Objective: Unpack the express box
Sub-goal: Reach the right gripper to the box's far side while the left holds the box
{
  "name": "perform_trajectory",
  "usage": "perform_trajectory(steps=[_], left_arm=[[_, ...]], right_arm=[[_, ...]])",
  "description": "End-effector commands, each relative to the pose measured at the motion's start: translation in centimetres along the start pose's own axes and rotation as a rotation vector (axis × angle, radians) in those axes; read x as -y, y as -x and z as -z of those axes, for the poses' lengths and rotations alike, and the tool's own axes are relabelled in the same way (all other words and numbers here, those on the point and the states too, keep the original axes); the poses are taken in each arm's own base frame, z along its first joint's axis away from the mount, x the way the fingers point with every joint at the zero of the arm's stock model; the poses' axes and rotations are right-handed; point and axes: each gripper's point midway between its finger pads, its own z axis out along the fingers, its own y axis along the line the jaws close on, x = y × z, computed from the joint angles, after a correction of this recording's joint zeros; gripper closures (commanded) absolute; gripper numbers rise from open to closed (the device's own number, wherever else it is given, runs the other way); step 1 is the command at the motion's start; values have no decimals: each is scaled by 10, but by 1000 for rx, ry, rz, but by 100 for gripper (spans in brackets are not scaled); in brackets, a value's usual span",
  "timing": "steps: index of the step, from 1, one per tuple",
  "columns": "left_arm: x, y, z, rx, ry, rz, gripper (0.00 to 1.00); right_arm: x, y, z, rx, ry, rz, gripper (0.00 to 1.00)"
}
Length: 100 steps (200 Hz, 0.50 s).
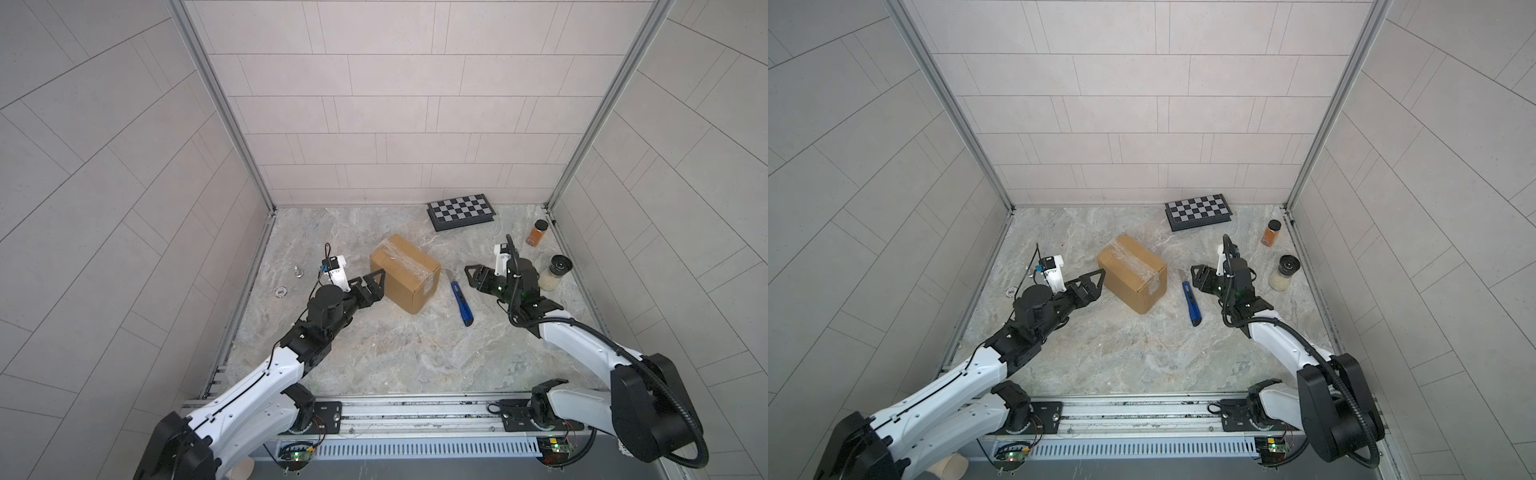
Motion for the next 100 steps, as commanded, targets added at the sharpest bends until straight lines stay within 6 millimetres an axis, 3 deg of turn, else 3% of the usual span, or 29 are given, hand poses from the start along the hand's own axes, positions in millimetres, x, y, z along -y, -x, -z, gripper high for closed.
perform_trajectory(steps=[1,24,49,81,100], left_arm=[[11,5,-9,-16,-9,-8,0],[12,0,-24,-59,10,-14,0],[11,-3,-35,-80,19,-10,0],[-1,-9,-38,-108,43,8,0],[-10,-10,-35,-112,53,20,0]], right_arm=[[-20,10,-11,-70,34,89,29],[-59,6,-44,-185,168,102,30],[-93,-17,-68,-306,301,16,35],[-130,-48,-57,-346,391,-11,35],[-139,-54,-44,-316,414,-42,35]])
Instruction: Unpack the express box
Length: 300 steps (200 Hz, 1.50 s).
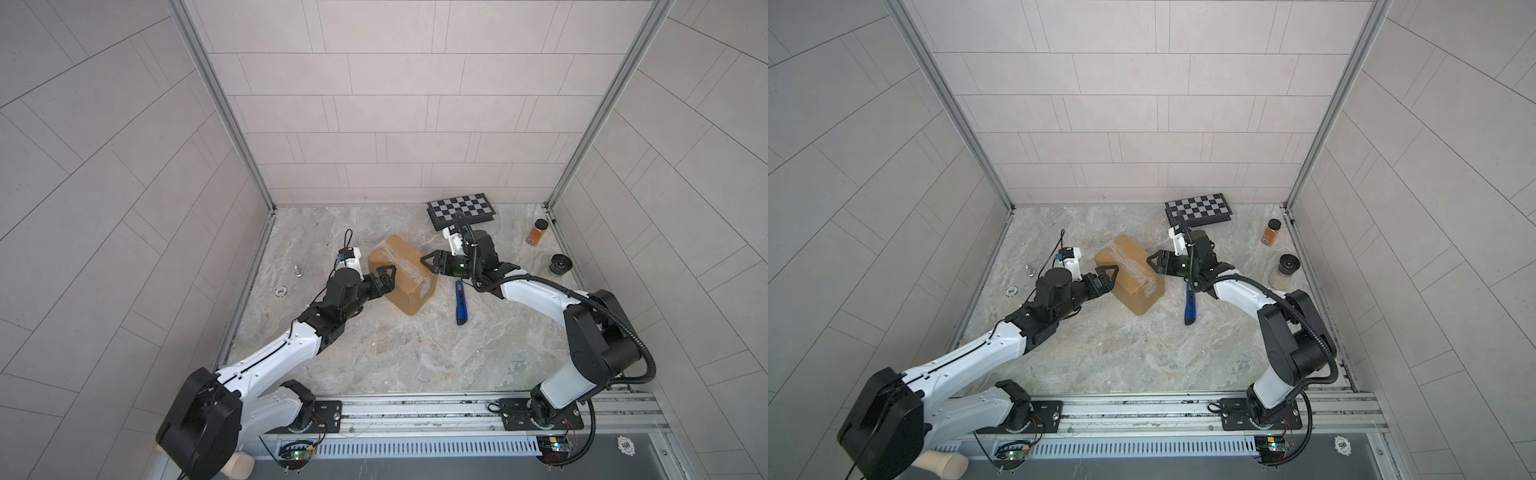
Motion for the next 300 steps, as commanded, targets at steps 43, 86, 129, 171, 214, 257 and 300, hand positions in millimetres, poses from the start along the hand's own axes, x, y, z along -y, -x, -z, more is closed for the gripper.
perform_trajectory(steps=[43,86,129,171,214,257,300], left_arm=[[-21,-5,3,-34,47,0,0],[-42,-24,-7,-111,132,-15,0],[-66,-46,-17,-210,234,-23,2],[-78,-52,-12,-215,271,-27,2],[-81,-57,-11,-215,266,-23,2],[-84,-62,-12,-220,257,-15,2],[-86,-68,-14,-227,251,-4,2]], right_arm=[[-23,-7,44,73,-106,50,34],[-43,-1,62,33,-319,294,29],[-56,-11,44,-70,-444,463,26],[-55,-19,14,-150,-537,584,24],[-57,-17,-9,-169,-574,639,23],[-48,-11,-22,-140,-634,656,23],[-39,-17,-42,-165,-642,660,23]])
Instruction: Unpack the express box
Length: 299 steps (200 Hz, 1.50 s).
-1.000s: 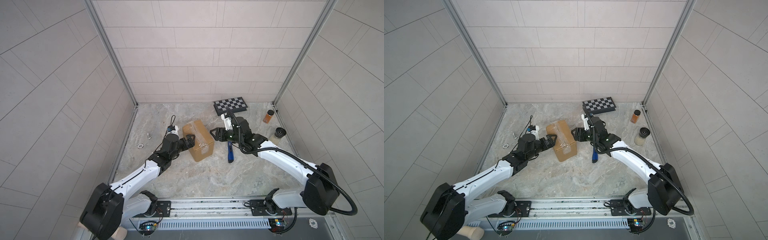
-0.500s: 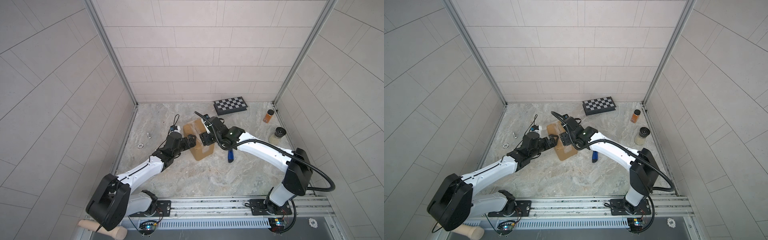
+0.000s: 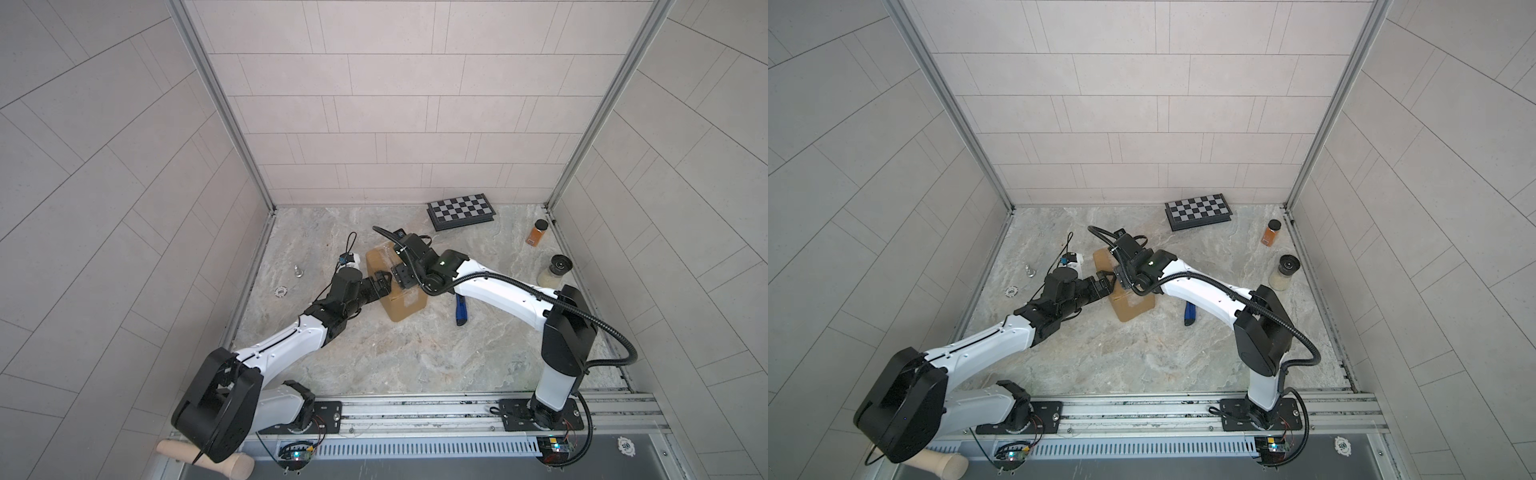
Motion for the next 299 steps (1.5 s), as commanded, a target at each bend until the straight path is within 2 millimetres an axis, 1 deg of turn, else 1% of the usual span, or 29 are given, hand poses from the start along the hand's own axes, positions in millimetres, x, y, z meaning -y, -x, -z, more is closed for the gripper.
perform_trajectory(steps=[1,39,74,83,94,104,108,132,173,210,257,299], left_arm=[[-42,-39,-3,-121,130,-15,2],[-43,-41,-4,-124,127,-5,2],[-47,-45,-3,-131,133,0,3],[-47,-46,-3,-131,133,1,3],[-48,-46,-3,-132,136,2,3],[-49,-46,-2,-131,140,2,3],[-49,-46,-2,-129,141,2,3],[-52,-47,-1,-128,154,3,2],[-55,-48,0,-130,164,5,3],[-58,-49,1,-128,173,12,2],[-58,-49,1,-127,174,14,2],[-56,-47,2,-124,172,12,2]], right_arm=[[-2,-3,-15,-19,-37,28,23],[6,-8,-37,-36,-129,41,25],[15,-7,-48,-46,-220,59,29],[17,-5,-49,-45,-237,62,33],[19,-3,-49,-49,-253,65,43],[20,2,-45,-51,-257,69,55],[20,3,-43,-52,-258,68,58],[24,18,-27,-25,-258,66,68],[34,42,-1,34,-255,43,74],[40,50,12,58,-224,9,79],[40,55,19,74,-125,-68,82],[35,59,24,104,19,-168,83]])
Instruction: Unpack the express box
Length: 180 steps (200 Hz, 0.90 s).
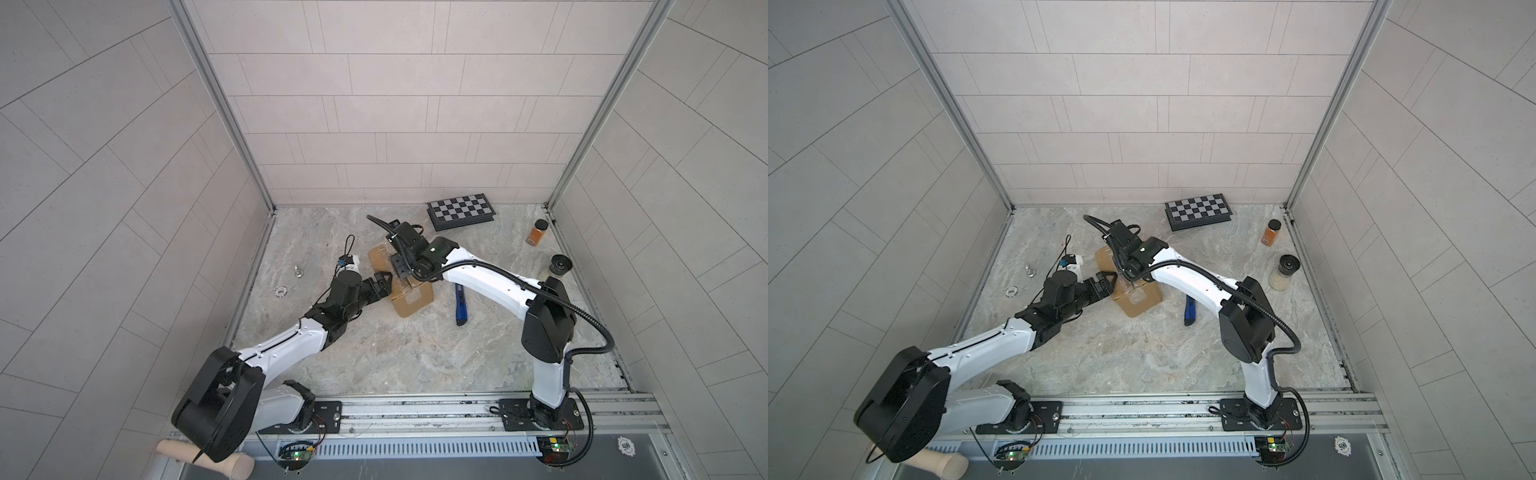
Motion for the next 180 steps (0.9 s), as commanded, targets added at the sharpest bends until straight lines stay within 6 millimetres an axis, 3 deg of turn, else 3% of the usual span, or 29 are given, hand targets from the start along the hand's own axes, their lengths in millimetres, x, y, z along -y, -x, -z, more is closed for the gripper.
perform_trajectory(steps=[1,63,150,180], left_arm=[[-57,-46,5,-148,199,-22,2],[-57,-45,5,-147,199,-22,2],[-56,-45,5,-150,199,-25,2],[-48,-41,6,-138,166,-22,3]], right_arm=[[22,37,37,143,42,-120,83],[31,39,42,171,166,-250,85],[24,45,46,202,386,-412,92],[20,46,47,207,421,-430,95]])
